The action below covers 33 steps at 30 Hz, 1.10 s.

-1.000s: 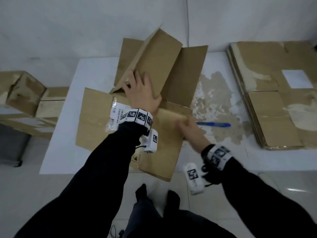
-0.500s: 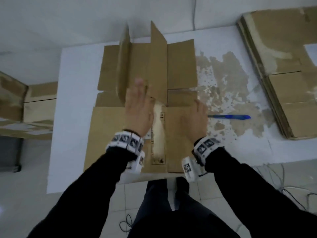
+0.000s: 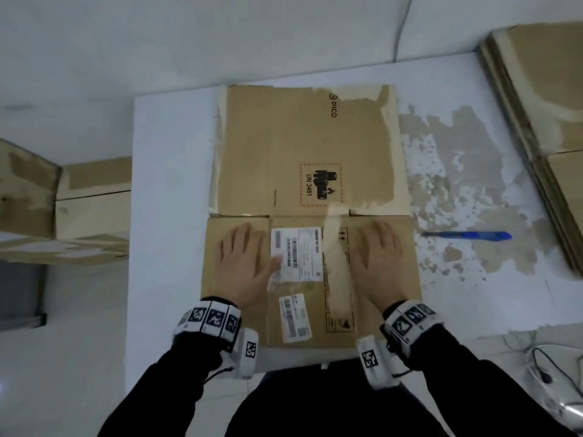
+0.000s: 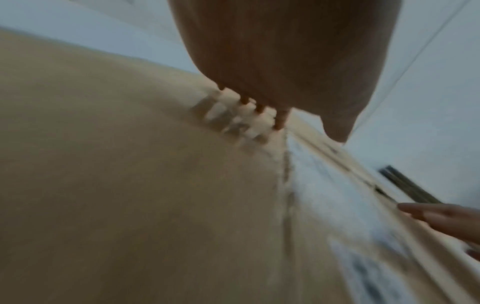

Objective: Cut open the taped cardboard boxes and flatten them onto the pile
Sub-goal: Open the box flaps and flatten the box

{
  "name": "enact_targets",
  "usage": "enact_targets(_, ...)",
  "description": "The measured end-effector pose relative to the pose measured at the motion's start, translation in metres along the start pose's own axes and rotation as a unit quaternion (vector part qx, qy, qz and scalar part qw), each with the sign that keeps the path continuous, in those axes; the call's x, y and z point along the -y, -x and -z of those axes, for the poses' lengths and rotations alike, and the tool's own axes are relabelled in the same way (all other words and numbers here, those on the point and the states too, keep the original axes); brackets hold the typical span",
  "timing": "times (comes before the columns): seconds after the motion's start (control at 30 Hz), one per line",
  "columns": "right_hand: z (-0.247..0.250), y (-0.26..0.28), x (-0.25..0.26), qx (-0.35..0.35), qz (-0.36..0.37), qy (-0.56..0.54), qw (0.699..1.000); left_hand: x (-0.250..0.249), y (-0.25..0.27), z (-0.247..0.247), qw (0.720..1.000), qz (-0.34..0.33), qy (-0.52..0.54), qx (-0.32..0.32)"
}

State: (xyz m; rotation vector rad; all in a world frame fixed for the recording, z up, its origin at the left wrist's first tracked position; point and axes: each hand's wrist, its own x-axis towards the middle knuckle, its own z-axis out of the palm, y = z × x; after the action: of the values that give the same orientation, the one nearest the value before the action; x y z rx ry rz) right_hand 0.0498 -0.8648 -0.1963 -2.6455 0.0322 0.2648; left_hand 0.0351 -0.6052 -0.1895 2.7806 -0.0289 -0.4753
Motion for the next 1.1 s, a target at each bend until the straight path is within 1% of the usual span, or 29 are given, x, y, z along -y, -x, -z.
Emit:
enact_targets(0.03,0.005,-0.012,0.013,-0.052,0.029,-0.019,0.998,-0.008,-0.012,0.011,0.999,0.001,0.022,-0.04)
enact_targets(0.07,0.008,-0.028,0.025,-0.089,0.062,-0.021,0.994,-0.015,-0.028,0.022,0.997,-0.002,0.039,-0.067)
enact_targets(0.1,0.01,-0.048,0.037,-0.098,0.083,-0.015,0.992,-0.02,-0.048,0.03,0.996,-0.012,0.036,-0.081)
enact_targets(0.13,0.013,-0.071,0.048,-0.075,0.083,-0.003,0.994,-0.024,-0.071,0.037,0.996,-0.024,0.019,-0.084)
enact_targets(0.17,0.013,-0.095,0.057,-0.032,0.061,0.016,0.997,-0.027,-0.096,0.04,0.997,-0.03,0.004,-0.071)
enact_targets(0.23,0.008,-0.141,0.067,0.068,0.011,0.07,0.995,-0.029,-0.141,0.041,0.999,-0.031,-0.012,-0.006)
enact_targets(0.3,-0.004,-0.166,0.067,0.14,0.005,0.118,0.983,-0.026,-0.169,0.032,0.997,-0.039,-0.035,0.058)
enact_targets(0.33,-0.008,-0.172,0.065,0.154,0.01,0.126,0.98,-0.024,-0.176,0.027,0.995,-0.043,-0.044,0.073)
enact_targets(0.37,-0.012,-0.173,0.063,0.155,0.014,0.129,0.979,-0.021,-0.178,0.023,0.995,-0.047,-0.047,0.077)
enact_targets(0.47,-0.018,-0.173,0.058,0.126,0.013,0.145,0.981,-0.019,-0.18,0.019,0.995,-0.051,-0.053,0.069)
enact_targets(0.53,-0.017,-0.175,0.061,0.13,0.008,0.148,0.98,-0.019,-0.183,0.022,0.995,-0.046,-0.055,0.071)
enact_targets(0.6,-0.013,-0.177,0.065,0.15,0.006,0.138,0.979,-0.02,-0.184,0.027,0.994,-0.044,-0.05,0.087)
enact_targets(0.67,-0.009,-0.185,0.065,0.192,0.0,0.115,0.975,-0.019,-0.188,0.033,0.993,-0.041,-0.019,0.109)
enact_targets(0.7,-0.003,-0.183,0.063,0.2,0.009,0.109,0.974,-0.016,-0.184,0.035,0.994,-0.03,0.009,0.102)
enact_targets(0.73,0.005,-0.18,0.059,0.196,0.02,0.104,0.975,-0.011,-0.178,0.037,0.996,-0.009,0.038,0.079)
enact_targets(0.77,0.012,-0.175,0.052,0.179,0.027,0.097,0.979,-0.004,-0.17,0.039,0.997,0.025,0.063,0.047)
enact_targets(0.8,0.02,-0.166,0.043,0.146,0.016,0.082,0.986,0.005,-0.157,0.039,0.994,0.071,0.082,0.013)
enact_targets(0.83,0.025,-0.156,0.03,0.101,-0.016,0.056,0.993,0.014,-0.142,0.037,0.988,0.122,0.096,-0.024)
enact_targets(0.87,0.03,-0.144,0.016,0.05,-0.063,0.028,0.996,0.022,-0.127,0.036,0.977,0.171,0.111,-0.061)
enact_targets(0.9,0.035,-0.131,0.004,0.007,-0.115,0.002,0.993,0.027,-0.112,0.034,0.964,0.212,0.126,-0.099)
enact_targets(0.97,0.039,-0.11,-0.01,-0.043,-0.207,-0.044,0.976,0.027,-0.09,0.031,0.935,0.273,0.16,-0.162)
enact_targets(1.0,0.04,-0.104,-0.014,-0.056,-0.246,-0.072,0.965,0.024,-0.084,0.03,0.92,0.299,0.185,-0.175)
enact_targets(1.03,0.04,-0.101,-0.017,-0.062,-0.278,-0.099,0.953,0.022,-0.08,0.03,0.905,0.321,0.218,-0.174)
enact_targets(1.1,0.041,-0.102,-0.019,-0.05,-0.313,-0.127,0.94,0.026,-0.079,0.033,0.881,0.34,0.291,-0.154)
